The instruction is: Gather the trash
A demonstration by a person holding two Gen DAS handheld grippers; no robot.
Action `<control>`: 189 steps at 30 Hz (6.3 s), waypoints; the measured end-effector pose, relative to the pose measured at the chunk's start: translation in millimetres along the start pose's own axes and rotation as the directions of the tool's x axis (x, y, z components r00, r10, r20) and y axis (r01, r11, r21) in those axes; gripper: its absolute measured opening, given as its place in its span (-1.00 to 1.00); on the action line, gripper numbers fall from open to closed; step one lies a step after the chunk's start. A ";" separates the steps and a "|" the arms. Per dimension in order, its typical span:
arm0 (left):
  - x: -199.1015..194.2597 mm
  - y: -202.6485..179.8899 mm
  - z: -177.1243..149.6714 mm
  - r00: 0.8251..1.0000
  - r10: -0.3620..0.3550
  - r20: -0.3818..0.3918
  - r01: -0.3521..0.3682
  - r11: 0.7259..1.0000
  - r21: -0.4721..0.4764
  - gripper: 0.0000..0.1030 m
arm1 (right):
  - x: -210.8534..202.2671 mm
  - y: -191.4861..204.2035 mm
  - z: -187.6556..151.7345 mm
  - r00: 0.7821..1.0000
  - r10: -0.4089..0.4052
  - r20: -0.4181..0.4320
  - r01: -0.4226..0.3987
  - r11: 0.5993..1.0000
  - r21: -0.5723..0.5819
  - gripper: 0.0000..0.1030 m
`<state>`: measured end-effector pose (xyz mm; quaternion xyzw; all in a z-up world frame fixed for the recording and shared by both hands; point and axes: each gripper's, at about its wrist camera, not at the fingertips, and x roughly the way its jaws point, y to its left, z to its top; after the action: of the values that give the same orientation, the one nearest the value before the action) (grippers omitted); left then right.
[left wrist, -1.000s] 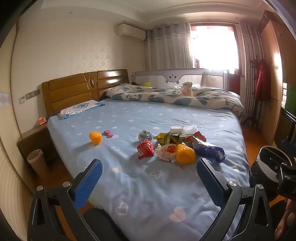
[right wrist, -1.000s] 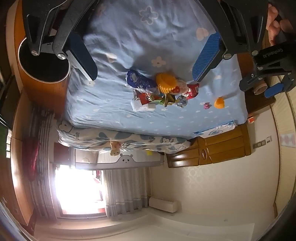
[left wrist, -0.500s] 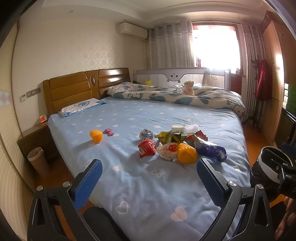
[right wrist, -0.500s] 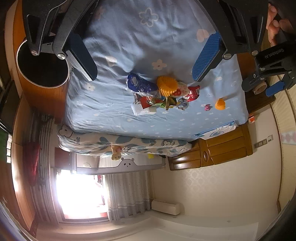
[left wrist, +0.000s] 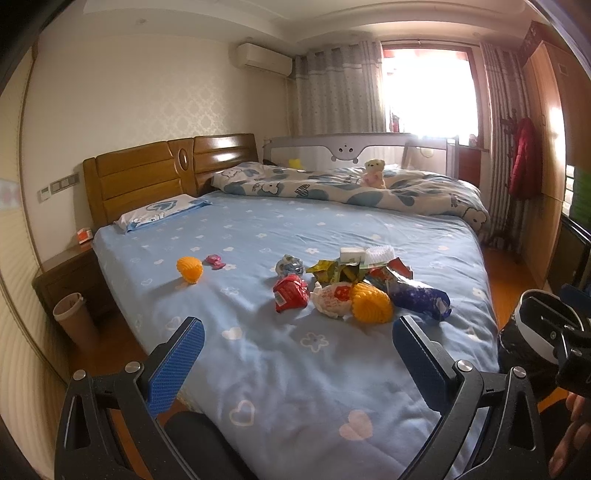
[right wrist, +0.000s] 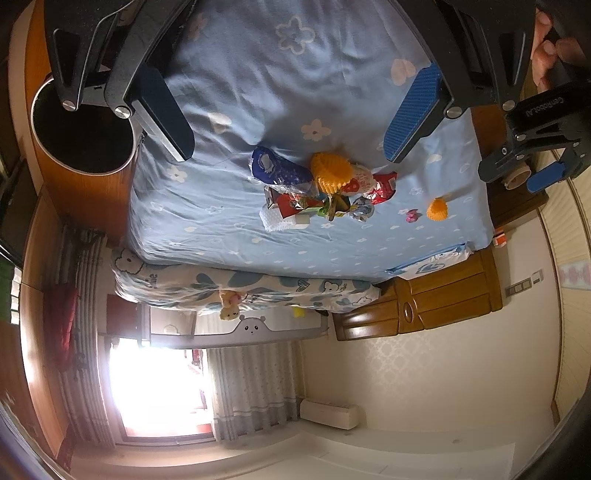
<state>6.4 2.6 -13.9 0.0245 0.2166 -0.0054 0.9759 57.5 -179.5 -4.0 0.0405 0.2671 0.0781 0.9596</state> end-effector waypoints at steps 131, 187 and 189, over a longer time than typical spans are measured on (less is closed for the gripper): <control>102.8 -92.3 48.5 0.829 -0.445 -0.338 0.500 0.861 0.094 -0.84 | 51.2 -162.9 -10.6 0.957 0.068 -0.282 0.030 0.944 0.329 -0.32; 168.7 -215.7 53.5 0.738 -0.501 -0.452 0.617 0.773 0.149 0.13 | 21.7 -258.3 -16.8 0.940 -0.131 -0.315 0.259 0.874 0.411 0.44; 166.3 -196.7 51.4 0.755 -0.484 -0.443 0.587 0.800 0.127 0.13 | 25.4 -246.4 -13.2 0.944 -0.119 -0.307 0.241 0.886 0.397 0.51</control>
<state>174.6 -196.4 -46.7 0.0884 0.4010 -0.3100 0.8575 103.7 -417.2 -57.6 0.2143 0.4102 -0.0678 0.8839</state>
